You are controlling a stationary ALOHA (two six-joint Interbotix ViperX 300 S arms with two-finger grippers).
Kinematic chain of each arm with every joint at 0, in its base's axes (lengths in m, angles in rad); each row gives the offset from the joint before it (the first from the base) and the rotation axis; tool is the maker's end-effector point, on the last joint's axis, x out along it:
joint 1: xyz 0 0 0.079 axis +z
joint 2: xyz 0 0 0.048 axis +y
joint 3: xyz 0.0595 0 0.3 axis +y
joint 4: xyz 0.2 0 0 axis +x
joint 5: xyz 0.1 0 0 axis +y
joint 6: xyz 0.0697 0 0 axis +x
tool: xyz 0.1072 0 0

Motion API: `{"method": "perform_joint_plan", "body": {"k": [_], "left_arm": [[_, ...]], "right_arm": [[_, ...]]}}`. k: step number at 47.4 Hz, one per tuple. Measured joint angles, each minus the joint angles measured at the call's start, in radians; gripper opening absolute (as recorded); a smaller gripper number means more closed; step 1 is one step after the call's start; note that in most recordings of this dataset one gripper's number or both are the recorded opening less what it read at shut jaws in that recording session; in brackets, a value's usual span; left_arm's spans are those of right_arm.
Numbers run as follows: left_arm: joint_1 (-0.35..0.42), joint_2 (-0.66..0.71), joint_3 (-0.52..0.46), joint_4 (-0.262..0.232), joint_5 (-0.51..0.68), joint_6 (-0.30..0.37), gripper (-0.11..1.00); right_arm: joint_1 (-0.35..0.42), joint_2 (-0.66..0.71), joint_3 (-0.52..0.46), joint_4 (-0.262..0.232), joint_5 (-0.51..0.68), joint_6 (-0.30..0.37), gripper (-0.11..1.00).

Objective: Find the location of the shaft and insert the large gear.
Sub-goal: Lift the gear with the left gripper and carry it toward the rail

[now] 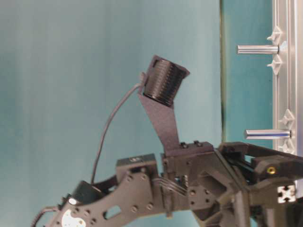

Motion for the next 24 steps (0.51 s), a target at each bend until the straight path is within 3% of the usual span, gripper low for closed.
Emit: {"method": "perform_joint_plan", "body": {"k": [24], "left_arm": [[0.028,-0.002,-0.155,0.0,0.084,0.098,0.7]], "right_arm": [[-0.002,-0.008,0.002,-0.002,0.002,0.0,0.02]]}}
